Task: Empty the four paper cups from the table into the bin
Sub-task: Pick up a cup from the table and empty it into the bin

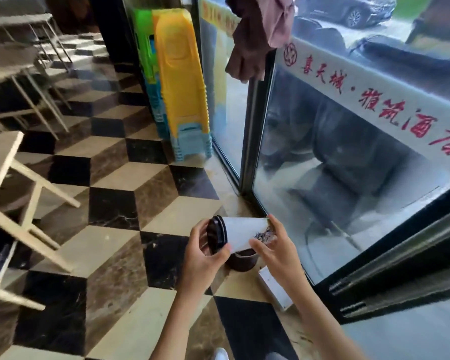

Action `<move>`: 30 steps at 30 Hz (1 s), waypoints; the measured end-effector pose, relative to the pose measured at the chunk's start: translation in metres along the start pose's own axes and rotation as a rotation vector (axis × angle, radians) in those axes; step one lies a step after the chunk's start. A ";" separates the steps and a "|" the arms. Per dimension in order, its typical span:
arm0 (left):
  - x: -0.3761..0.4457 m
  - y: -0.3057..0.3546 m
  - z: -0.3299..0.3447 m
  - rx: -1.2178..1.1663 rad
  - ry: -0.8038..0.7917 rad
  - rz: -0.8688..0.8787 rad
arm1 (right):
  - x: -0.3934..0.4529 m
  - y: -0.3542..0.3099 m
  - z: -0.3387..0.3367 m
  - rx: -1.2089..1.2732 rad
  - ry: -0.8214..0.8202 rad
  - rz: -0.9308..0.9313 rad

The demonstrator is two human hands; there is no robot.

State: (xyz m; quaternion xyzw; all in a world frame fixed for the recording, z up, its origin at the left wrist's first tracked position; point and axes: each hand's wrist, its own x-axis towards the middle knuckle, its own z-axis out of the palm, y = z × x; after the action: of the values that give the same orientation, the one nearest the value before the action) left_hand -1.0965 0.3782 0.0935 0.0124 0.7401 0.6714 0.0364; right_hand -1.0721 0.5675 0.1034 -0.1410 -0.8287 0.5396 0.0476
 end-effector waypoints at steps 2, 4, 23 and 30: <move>0.030 -0.005 0.013 0.009 -0.009 -0.020 | 0.031 0.006 -0.003 -0.023 0.006 0.008; 0.060 -0.010 0.026 0.015 -0.014 -0.044 | 0.063 0.014 -0.006 -0.024 0.010 0.018; 0.262 -0.202 0.141 0.147 -0.065 -0.499 | 0.296 0.220 0.034 -0.123 -0.174 0.364; 0.302 -0.366 0.172 0.184 -0.111 -0.652 | 0.333 0.371 0.102 -0.133 -0.194 0.581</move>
State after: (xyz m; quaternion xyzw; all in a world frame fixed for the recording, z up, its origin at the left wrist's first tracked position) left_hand -1.3747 0.5337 -0.2985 -0.1849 0.7594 0.5533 0.2881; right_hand -1.3458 0.7131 -0.3001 -0.3225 -0.7878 0.4863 -0.1970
